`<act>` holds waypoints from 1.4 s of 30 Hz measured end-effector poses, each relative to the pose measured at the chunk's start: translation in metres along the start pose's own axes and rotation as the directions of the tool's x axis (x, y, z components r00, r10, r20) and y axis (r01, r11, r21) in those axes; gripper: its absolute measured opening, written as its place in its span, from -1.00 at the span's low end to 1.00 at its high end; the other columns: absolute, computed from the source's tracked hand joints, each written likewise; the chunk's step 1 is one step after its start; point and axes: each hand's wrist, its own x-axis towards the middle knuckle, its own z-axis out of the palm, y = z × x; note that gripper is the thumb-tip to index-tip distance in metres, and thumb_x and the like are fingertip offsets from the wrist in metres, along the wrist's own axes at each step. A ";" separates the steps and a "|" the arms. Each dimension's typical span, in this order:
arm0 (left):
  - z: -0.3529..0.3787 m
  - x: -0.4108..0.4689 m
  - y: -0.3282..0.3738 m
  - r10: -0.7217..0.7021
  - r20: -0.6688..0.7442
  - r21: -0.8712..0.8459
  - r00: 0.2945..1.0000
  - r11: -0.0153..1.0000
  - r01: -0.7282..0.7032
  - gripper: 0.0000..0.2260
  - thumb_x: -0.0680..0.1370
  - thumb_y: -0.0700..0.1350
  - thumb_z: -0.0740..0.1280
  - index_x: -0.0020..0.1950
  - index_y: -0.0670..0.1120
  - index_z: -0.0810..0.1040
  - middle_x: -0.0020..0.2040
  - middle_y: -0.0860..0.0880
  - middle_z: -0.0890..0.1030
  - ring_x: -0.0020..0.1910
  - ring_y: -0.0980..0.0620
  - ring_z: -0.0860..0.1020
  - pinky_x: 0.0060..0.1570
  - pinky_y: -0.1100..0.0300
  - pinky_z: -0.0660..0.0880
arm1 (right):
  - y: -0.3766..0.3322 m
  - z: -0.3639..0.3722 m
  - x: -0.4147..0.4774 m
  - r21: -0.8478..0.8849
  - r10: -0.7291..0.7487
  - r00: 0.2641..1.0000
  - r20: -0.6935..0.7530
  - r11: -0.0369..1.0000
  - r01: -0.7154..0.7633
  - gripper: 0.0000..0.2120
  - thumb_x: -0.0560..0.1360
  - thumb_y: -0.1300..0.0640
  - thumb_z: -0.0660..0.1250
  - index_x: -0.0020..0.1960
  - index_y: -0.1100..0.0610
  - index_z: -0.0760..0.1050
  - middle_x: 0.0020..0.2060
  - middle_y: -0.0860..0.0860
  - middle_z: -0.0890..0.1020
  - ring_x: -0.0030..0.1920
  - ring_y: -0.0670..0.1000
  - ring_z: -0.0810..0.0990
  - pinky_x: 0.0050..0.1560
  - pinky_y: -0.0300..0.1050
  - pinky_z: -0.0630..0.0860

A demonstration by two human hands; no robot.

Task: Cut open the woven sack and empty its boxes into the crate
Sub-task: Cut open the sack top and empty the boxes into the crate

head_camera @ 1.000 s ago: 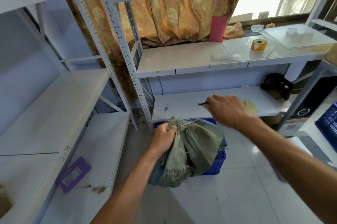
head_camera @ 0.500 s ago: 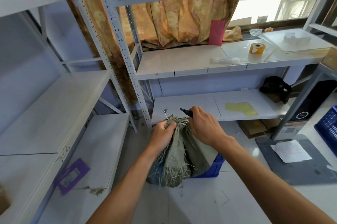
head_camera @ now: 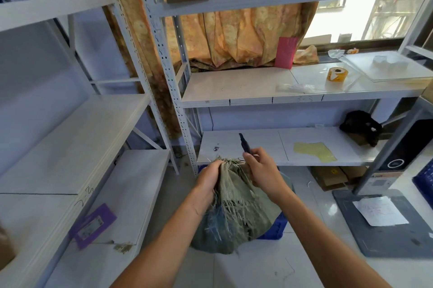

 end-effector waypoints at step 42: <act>-0.006 0.011 -0.016 0.034 0.124 0.104 0.992 0.993 -0.047 -0.72 0.43 -0.10 0.53 0.04 -0.26 0.72 -0.08 -0.25 0.74 -0.18 -0.16 0.71 -0.11 0.08 0.60 | 0.032 0.010 0.007 -0.415 -0.029 0.998 -0.052 0.910 0.005 -0.89 0.55 0.06 0.39 -0.09 0.08 0.54 -0.30 -0.08 0.57 -0.32 -0.12 0.49 -0.38 -0.27 0.29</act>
